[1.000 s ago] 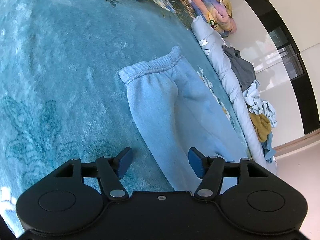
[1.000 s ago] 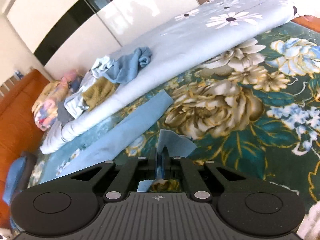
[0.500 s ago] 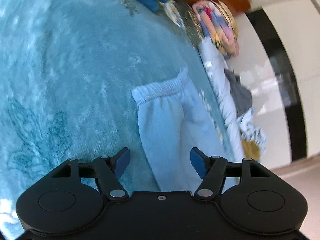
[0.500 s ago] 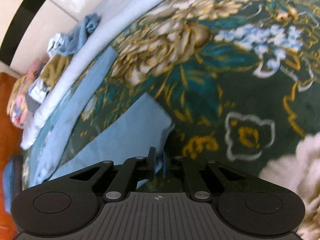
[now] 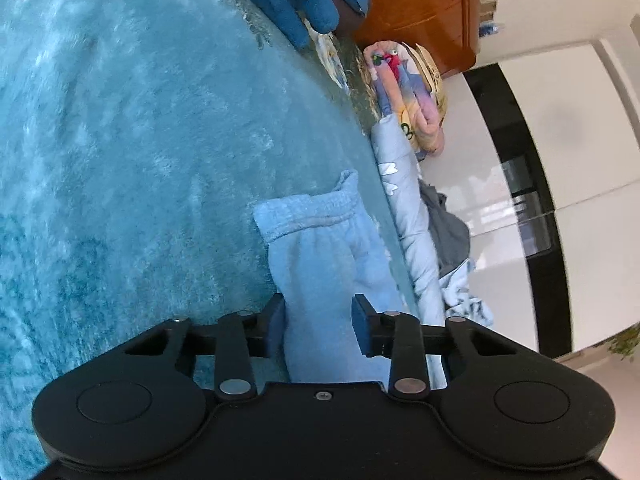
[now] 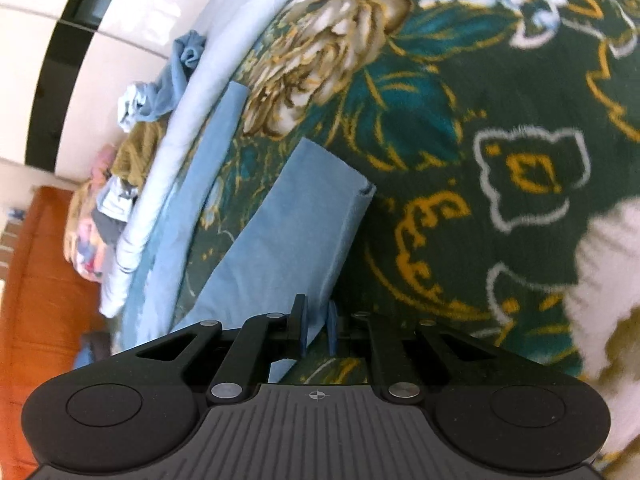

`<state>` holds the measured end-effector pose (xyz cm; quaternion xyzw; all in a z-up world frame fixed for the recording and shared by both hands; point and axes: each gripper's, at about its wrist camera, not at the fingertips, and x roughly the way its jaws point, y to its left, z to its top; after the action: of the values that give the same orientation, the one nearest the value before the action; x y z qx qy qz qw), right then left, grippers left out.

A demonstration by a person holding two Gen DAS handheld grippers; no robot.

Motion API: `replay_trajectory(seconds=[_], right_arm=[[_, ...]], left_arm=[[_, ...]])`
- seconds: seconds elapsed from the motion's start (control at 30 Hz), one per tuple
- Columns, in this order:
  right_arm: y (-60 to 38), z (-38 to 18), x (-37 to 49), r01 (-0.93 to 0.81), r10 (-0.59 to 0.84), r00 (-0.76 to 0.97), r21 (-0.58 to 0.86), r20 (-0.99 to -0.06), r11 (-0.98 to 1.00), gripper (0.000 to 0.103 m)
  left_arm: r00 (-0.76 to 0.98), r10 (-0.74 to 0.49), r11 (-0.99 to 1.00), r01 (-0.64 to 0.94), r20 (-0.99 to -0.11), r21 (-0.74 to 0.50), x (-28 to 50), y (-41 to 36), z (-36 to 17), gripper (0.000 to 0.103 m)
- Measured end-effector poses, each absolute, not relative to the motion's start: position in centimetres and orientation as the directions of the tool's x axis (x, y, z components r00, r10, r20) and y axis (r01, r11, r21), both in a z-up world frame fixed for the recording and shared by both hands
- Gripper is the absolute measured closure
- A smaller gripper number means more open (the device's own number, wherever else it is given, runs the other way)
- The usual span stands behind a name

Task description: Fold clothes

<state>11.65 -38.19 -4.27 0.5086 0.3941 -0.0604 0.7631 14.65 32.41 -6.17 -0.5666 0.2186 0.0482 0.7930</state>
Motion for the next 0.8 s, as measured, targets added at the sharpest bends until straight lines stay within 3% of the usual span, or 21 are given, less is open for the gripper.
replay_trajectory(seconds=[0.33,0.4,0.47,0.5,0.8], right_arm=[[-37.3,-5.2,13.7,0.508,0.296,0.705,0.750,-0.645,0.424,0.095],[-37.1,-5.0,14.2,0.503,0.295,0.705,0.748,-0.645,0.433,0.095],[-36.8,-4.6,14.6,0.497,0.289,0.701,0.737,-0.652,0.457,0.097],[-36.7,-4.4,14.8,0.497,0.284,0.697,0.728,-0.659,0.472,0.099],[-36.9,-1.5,14.3,0.443,0.249,0.742,0.735,-0.622,0.514,0.101]], left_arm=[[0.894,-0.182,0.369,-0.323,-0.409,-0.871,17.1,32.4,-5.8,0.066],[0.887,-0.180,0.403,-0.329,-0.426,-0.854,17.5,32.1,-5.4,0.071],[0.871,-0.151,0.431,-0.368,-0.468,-0.824,17.6,31.8,-4.9,0.094],[0.867,-0.133,0.430,-0.386,-0.480,-0.816,17.5,31.8,-4.8,0.097],[0.877,-0.015,0.509,-0.406,-0.480,-0.759,15.1,31.3,-1.4,0.103]])
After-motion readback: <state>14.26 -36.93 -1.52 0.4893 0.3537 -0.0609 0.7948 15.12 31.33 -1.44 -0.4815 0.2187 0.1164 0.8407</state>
